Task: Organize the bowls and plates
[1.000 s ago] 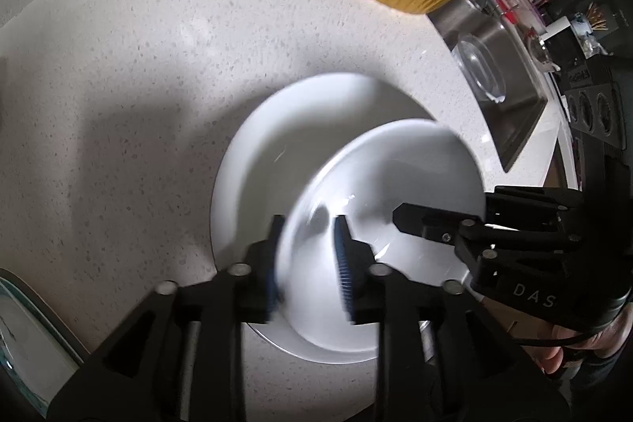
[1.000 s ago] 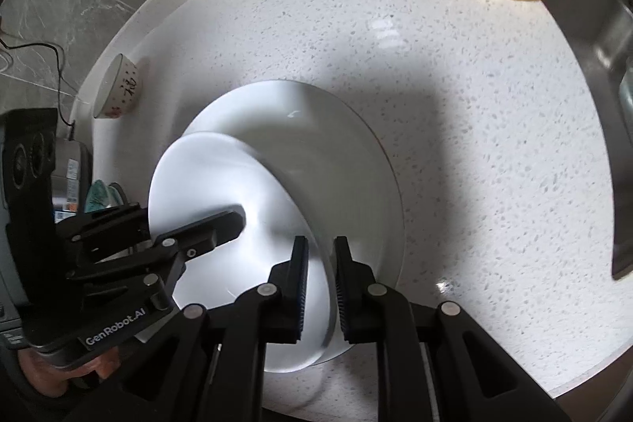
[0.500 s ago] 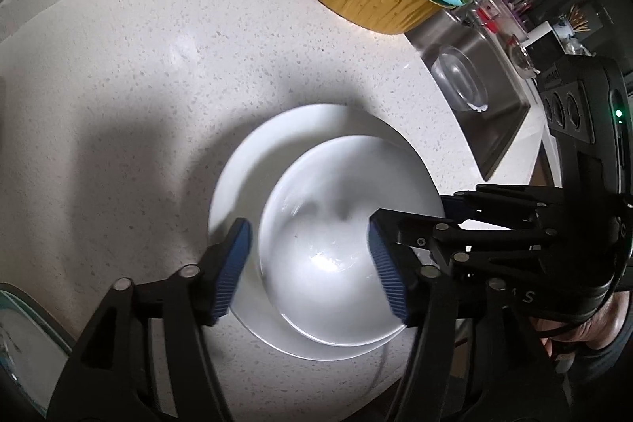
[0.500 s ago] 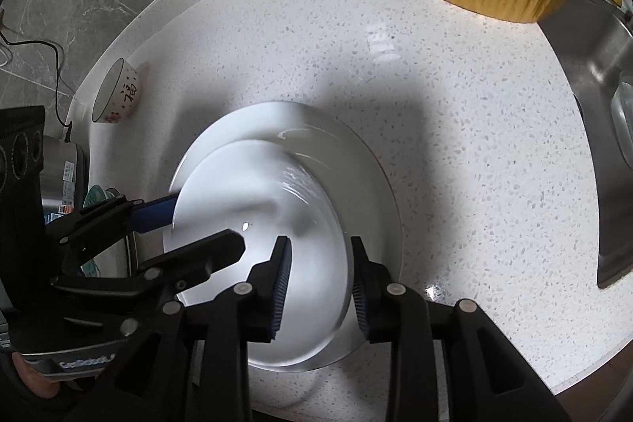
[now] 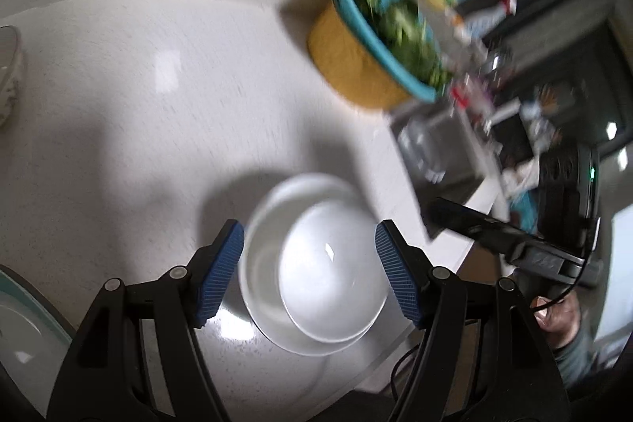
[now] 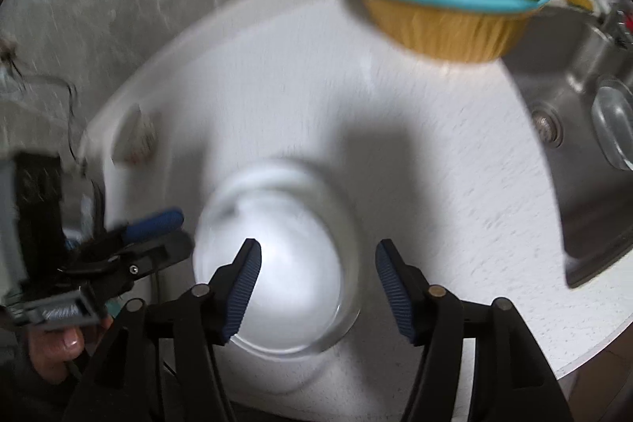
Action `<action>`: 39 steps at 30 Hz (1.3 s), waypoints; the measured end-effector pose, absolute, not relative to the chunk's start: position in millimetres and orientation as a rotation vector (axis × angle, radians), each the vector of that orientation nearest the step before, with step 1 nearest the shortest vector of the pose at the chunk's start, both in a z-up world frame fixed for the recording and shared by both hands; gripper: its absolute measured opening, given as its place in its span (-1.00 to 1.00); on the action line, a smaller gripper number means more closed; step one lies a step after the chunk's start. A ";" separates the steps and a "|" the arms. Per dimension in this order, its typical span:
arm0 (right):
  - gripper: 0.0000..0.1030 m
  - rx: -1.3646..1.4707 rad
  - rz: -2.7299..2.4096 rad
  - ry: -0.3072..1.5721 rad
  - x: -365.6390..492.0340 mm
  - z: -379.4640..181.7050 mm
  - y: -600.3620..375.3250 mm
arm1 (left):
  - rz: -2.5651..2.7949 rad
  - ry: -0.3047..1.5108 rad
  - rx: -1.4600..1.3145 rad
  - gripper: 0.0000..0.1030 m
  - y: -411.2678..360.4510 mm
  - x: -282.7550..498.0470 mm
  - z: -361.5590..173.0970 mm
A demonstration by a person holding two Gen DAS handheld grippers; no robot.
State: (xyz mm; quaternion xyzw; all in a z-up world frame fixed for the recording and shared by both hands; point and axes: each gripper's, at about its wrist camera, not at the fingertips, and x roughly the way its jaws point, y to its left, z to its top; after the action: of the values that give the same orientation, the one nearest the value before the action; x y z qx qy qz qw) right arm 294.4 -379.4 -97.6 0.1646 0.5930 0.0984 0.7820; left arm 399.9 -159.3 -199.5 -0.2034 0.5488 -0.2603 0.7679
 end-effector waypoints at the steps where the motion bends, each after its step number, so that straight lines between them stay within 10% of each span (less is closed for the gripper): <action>1: 0.38 0.381 0.218 1.209 294.2 -85.9 -383.4 | -0.555 1.161 -0.484 0.42 -147.2 402.0 -193.3; 6: 1.00 0.648 0.373 0.995 295.5 -63.6 -393.9 | -0.463 1.075 -0.647 0.42 -81.3 410.0 -171.8; 23: 1.00 0.448 0.747 1.186 412.0 -60.4 -176.1 | -0.080 1.075 -0.574 0.69 132.0 433.7 -148.8; 39: 0.62 0.287 0.604 1.598 508.2 -207.6 -54.9 | -0.014 1.341 -0.369 0.65 193.7 534.1 -248.9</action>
State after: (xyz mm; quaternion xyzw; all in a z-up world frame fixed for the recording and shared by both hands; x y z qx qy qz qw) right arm 508.2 -54.9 -207.6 0.1263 0.7027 0.2657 0.6479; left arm 534.1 193.7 -248.9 -0.1700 0.6178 -0.0063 0.7677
